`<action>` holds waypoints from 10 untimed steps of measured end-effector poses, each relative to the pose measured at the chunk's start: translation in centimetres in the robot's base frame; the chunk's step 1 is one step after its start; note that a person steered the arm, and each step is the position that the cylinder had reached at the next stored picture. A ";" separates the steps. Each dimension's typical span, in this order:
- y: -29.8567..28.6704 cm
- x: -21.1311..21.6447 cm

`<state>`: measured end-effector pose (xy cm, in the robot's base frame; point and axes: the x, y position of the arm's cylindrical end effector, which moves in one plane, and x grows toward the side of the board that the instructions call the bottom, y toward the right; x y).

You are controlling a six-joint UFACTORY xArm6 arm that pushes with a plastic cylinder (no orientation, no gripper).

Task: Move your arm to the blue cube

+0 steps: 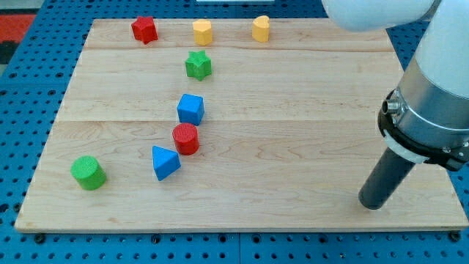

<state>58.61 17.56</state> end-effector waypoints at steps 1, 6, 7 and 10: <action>0.0 0.0; -11.9 -7.6; -12.0 -12.9; -16.3 -20.0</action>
<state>38.63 1.26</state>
